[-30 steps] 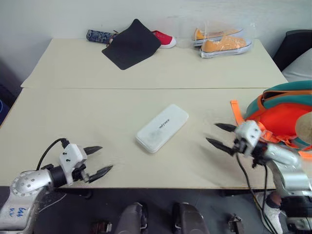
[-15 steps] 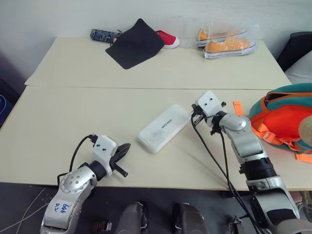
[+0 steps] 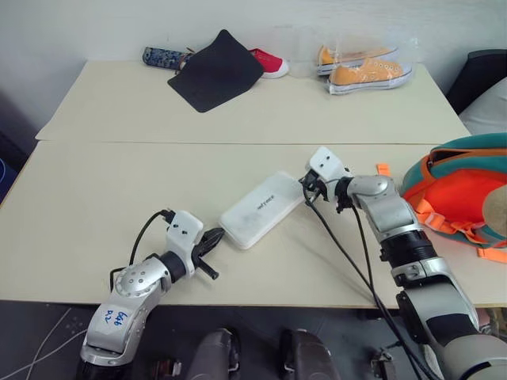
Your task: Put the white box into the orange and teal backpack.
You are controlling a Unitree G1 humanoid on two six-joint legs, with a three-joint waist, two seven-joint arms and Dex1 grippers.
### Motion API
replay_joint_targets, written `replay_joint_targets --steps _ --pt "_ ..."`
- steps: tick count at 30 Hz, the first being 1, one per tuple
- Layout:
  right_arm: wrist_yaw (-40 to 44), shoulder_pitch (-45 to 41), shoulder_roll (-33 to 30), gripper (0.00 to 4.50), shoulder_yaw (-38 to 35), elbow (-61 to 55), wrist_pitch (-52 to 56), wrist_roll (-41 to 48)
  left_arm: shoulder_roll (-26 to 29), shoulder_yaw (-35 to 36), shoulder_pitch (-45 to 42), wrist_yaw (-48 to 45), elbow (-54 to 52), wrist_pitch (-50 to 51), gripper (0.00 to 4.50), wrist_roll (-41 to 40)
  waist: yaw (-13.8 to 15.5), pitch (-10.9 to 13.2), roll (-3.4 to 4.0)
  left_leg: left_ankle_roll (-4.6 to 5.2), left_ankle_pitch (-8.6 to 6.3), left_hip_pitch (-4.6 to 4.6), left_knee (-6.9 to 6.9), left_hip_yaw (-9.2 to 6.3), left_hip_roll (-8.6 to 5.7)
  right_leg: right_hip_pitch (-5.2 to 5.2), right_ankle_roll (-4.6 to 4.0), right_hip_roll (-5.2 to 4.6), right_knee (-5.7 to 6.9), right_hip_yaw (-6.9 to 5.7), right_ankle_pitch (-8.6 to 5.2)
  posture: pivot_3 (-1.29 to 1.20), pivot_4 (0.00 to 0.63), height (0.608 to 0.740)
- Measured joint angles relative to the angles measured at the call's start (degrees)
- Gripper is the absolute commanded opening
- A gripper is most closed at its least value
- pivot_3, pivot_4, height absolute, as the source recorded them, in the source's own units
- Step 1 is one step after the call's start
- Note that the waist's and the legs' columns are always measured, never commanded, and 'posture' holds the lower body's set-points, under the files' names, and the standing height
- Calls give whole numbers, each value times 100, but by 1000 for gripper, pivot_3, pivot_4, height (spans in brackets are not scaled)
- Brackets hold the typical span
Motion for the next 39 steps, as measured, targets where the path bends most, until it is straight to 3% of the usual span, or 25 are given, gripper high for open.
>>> replay_joint_targets --steps 9,17,20,22,25,29,32,39 --pt "1581 1240 -879 0 -24 -1756 237 646 223 278 7 -62 291 -315 92 186 8 0 0 -32 -21 4 1 0 1 1 0 -6 -13 -2 0 0 150 740" --pt "1376 2690 -1183 0 -337 -3852 1428 1225 513 468 177 -514 424 -640 92 147 44 0 -1 -35 -25 2 -1 -3 3 0 0 -16 -26 -3 0 0 150 740" --pt "1194 2923 -1256 0 -436 -4164 1632 1276 536 477 117 -668 548 -697 590 83 57 0 -1 -35 -26 1 -3 -3 3 -2 0 -17 -26 -4 0 0 150 740" --pt "1078 3070 -1388 0 -470 -4233 1621 1267 734 628 -153 -941 884 -431 1182 -231 87 0 -1 -39 -25 1 -4 -4 5 -6 -1 -15 -25 -6 0 0 150 740" --pt "977 3160 -1536 0 -530 -4259 1517 1274 1244 1296 -576 -1609 1508 651 2163 -1223 102 1 -2 -39 -24 1 -3 -4 7 -7 -3 -13 -24 -7 -1 0 150 740" --pt "874 3141 -1571 0 -625 -4222 1405 1253 1870 1687 -1449 -2261 2359 2908 3438 -2574 99 4 -8 -37 -24 1 1 -4 5 -5 -2 -12 -17 -7 -1 0 150 740" --pt "844 3041 -1584 0 -626 -4105 1327 1243 1895 1818 -2235 -2305 3084 4010 4362 -3023 132 6 -12 -37 -22 1 7 -5 2 -4 -2 -9 -10 -8 -1 0 150 740" --pt "923 2749 -1641 0 -398 -3850 1043 1144 1622 1329 -3200 -2048 3883 5476 4472 -3203 135 9 -18 -37 -20 0 7 -2 3 -3 -2 4 8 -4 -1 0 150 740"
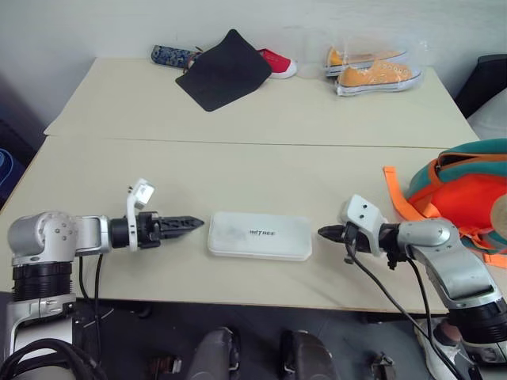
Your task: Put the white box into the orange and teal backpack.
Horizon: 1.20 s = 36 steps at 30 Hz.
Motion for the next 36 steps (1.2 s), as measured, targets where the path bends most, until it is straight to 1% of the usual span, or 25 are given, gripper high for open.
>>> replay_joint_targets --steps 4,6,9,14,18,21,26,29,30,31,32,33,34,36 --pt "68 -147 0 0 66 119 -26 -1 -89 -323 -256 295 181 76 4472 -263 -1 0 0 -4 1 3 3 0 0 3 0 -2 -6 2 0 0 150 740" --pt "118 -154 0 0 174 165 -46 -9 -327 -290 -343 511 276 81 4472 -286 14 -1 0 -5 1 7 8 -1 0 7 0 -3 -14 4 0 0 150 740" --pt "162 -223 74 0 291 168 -51 -3 -544 -159 -488 781 552 98 4472 -409 45 -1 -1 -5 1 6 19 -3 -2 9 0 -9 -8 3 0 0 150 740" --pt "194 -241 104 0 334 167 -27 12 -556 -258 -676 1100 924 88 4472 -834 37 -2 -3 -4 0 6 20 -6 -8 8 0 -14 -5 2 0 0 150 740" --pt "195 -272 185 0 408 167 -58 14 -501 -781 -788 1144 1268 99 4472 -1446 14 -2 -3 -5 0 5 19 -5 -7 6 0 -11 -5 2 0 0 150 740" --pt "206 -255 208 0 410 167 -130 35 -498 -1009 -838 1249 1351 104 3891 -1706 12 -1 -4 -5 0 4 19 -5 -7 5 0 -10 -6 3 0 0 150 740" --pt "302 23 153 0 369 82 -296 143 -499 -1247 -873 1367 1357 135 2351 -2237 12 -1 -5 -4 1 3 19 -5 -8 6 0 -10 -7 3 0 0 150 740" --pt "316 386 69 0 103 -26 -413 264 -508 -1247 -863 1512 1342 138 1404 -2482 25 0 -6 -4 1 2 19 -6 -8 8 0 -10 -10 2 0 0 150 740" --pt "324 572 37 0 -70 -78 -463 349 -535 -1185 -844 1571 1298 143 1233 -2544 31 0 -7 -4 1 1 20 -6 -8 8 0 -11 -10 1 0 0 150 740" --pt "329 763 52 167 -292 -123 -558 491 -585 -1067 -801 1615 1200 141 1223 -2556 33 1 -7 -3 1 0 20 -6 -8 8 0 -11 -12 1 0 0 150 740" --pt "291 1070 177 359 -731 -274 -600 817 -648 -878 -703 1663 980 134 1223 -2559 37 3 -10 -3 1 -1 18 -8 -7 9 0 -9 -14 0 0 0 150 740" --pt "262 1162 211 570 -899 -352 -578 985 -681 -784 -667 1687 893 129 1223 -2555 34 3 -10 -3 1 0 19 -9 -7 10 0 -9 -13 0 0 0 150 740" --pt "206 1339 248 814 -1118 -474 -543 1129 -742 -718 -655 1727 790 97 1223 -2550 34 3 -10 -3 1 -1 19 -8 -8 10 0 -9 -14 0 0 0 150 740" --pt "108 2075 208 1516 -1707 -839 -545 1295 -781 -547 -456 1622 167 -107 1223 -2543 45 2 -14 -5 -1 0 15 -13 -7 14 0 -8 -17 -2 0 0 150 740"
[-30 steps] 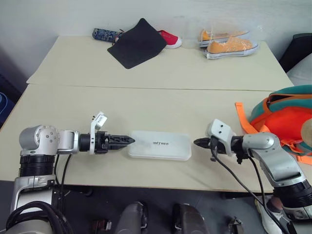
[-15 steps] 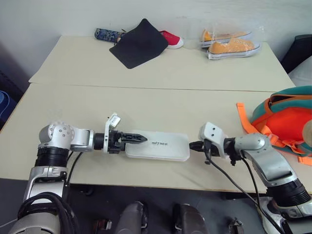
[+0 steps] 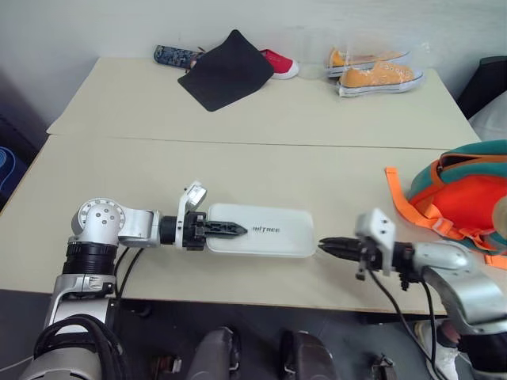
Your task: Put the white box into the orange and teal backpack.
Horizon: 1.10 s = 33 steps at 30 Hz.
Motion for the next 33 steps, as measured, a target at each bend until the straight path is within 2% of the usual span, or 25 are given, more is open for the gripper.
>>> replay_joint_targets --steps 3,7,10,14,17,21,25,28,31,33 --pt "-192 1141 58 2534 -930 -190 -97 65 319 -147 495 -763 -1165 -845 1223 430 2 0 1 -1 0 1 -15 10 -3 -1 0 1 -13 6 0 0 150 740" --pt "-270 2322 543 3855 -2464 -166 -504 380 362 -612 1326 -2555 -2086 -3733 1223 2003 4 -6 12 -10 -1 14 -41 43 5 -4 -1 12 -39 33 4 0 150 740" --pt "-85 2810 873 3855 -3347 432 -1349 516 170 -889 1557 -3294 -2107 -5145 1223 2778 3 -8 14 -10 -4 13 -50 54 25 -4 -9 35 -74 45 24 0 150 740" --pt "147 2913 666 4467 -4132 1735 -1889 689 -97 -1022 1596 -3708 -2106 -5952 1223 3187 -20 -9 17 3 -14 13 -49 68 33 -8 -8 36 -88 64 30 0 150 740" --pt "263 2674 219 4467 -4320 2521 -2156 693 -152 -1070 1592 -3828 -2100 -6219 1223 3378 -70 -9 20 6 -17 15 -40 76 48 -9 -11 44 -85 66 32 0 150 740" --pt "263 1847 -413 4467 -4269 3231 -2376 678 -157 -1109 1592 -3886 -2091 -6316 1223 3474 -123 -13 30 5 -16 18 -27 75 59 -8 -16 52 -75 63 34 0 150 740" --pt "443 620 -1061 4467 -3675 4262 -2433 582 -150 -1106 1591 -3871 -2068 -6326 1223 3531 -147 -12 31 22 -5 17 -22 75 63 -8 -16 57 -72 60 34 0 150 740" --pt "796 41 -1134 4467 -3196 4584 -2288 626 -147 -1055 1602 -3806 -2080 -6277 1223 3534 -134 -12 31 35 3 12 -17 68 66 -8 -19 59 -66 52 33 0 150 740" --pt "1064 -46 -1130 3822 -2840 4405 -1837 816 -114 -869 1662 -3711 -2149 -6170 1223 3491 -82 -11 36 38 3 10 -8 67 65 -7 -19 59 -63 51 33 0 150 740" --pt "1098 -83 -1064 3169 -2639 3956 -1498 975 -102 -683 1734 -3598 -2202 -6061 1223 3418 -83 -11 36 40 1 10 3 66 67 -3 -19 58 -59 52 33 0 150 740"
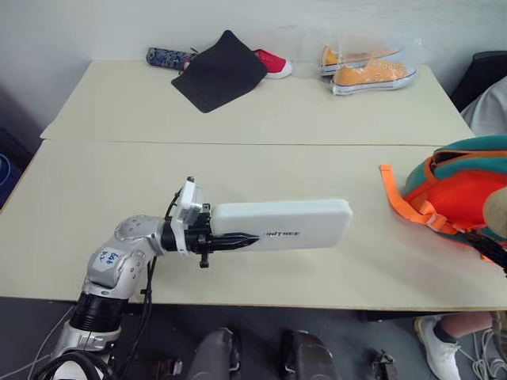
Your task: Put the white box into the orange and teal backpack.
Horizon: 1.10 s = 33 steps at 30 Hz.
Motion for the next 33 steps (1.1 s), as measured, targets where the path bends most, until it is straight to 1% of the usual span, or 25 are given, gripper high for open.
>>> replay_joint_targets --steps 4,5,7,9,10,13,16,18,21,22,24,27,30,33 --pt "-141 -103 423 1733 311 -793 179 175 -3 269 72 261 -36 141 1223 -99 -21 0 -1 -33 -19 2 4 -2 3 -1 1 1 8 1 0 0 150 740" --pt "-190 -134 544 1453 403 -972 217 212 -6 348 74 311 -32 182 1223 -115 -22 0 0 -34 -19 1 3 -2 3 -2 1 1 9 1 0 0 150 740" --pt "-331 -204 832 681 729 -1543 377 338 -5 556 77 413 22 203 1223 -158 -50 0 0 -36 -19 1 -1 -2 3 -5 0 4 10 1 0 0 150 740" --pt "-426 -311 1064 109 1006 -2007 517 449 -1 715 89 464 109 205 1223 -189 -72 0 0 -36 -18 1 -1 -2 4 -5 0 6 11 1 0 0 150 740" --pt "-455 -379 1153 51 1147 -2202 578 524 0 777 96 485 175 206 1223 -191 -81 0 0 -36 -18 1 -1 -1 4 -6 0 6 11 2 0 0 150 740" --pt "-761 -817 1587 51 1789 -3030 959 848 19 1038 150 569 465 203 1223 -192 -105 0 0 -40 -18 1 -2 -1 8 -12 0 11 16 3 0 0 150 740" --pt "-1008 -1170 1877 51 2381 -3721 1342 1135 81 1269 219 636 692 193 1223 -192 -95 0 -1 -46 -21 0 -6 -2 8 -21 -6 12 20 4 -3 0 150 740" --pt "-1139 -1380 1969 51 2737 -4178 1723 1551 111 1439 241 689 814 185 1223 -194 -87 1 -1 -44 -23 -2 -7 -3 8 -21 -6 9 19 4 -3 0 150 740" --pt "-1272 -1462 1922 51 2950 -4654 2309 2267 112 1640 246 785 946 185 1223 -204 -68 1 -5 -39 -29 -6 -5 -7 6 -18 -6 4 10 2 -3 0 150 740" --pt "-1278 -1445 1804 51 2969 -4797 2532 2539 112 1710 257 791 949 184 1223 -207 -56 1 -5 -36 -32 -9 -4 -7 4 -18 -6 0 8 2 -3 0 150 740" --pt "-1242 -1323 1374 51 2940 -5055 2927 3036 142 1827 285 788 946 196 1223 -262 -47 0 -7 -26 -39 -12 -3 -16 -3 -11 -6 -7 1 -4 -3 0 150 740" --pt "-859 -944 539 51 2668 -5208 3390 3456 170 2208 326 824 726 467 1223 -794 -50 6 -24 -13 -49 -15 2 -16 -3 -8 -6 -9 -10 -4 -3 0 150 740" --pt "-492 -828 5 51 2290 -4892 3518 3442 558 2557 389 889 196 821 1223 -1298 -79 11 -37 -5 -46 -12 4 -15 -3 -3 -6 -8 -15 -3 -3 0 150 740" --pt "-328 -994 -89 51 2215 -4330 3377 3092 800 2751 457 920 -278 1112 1223 -1744 -85 11 -37 -21 -49 -8 4 -10 -2 -3 -6 -7 -10 -1 -3 0 150 740"
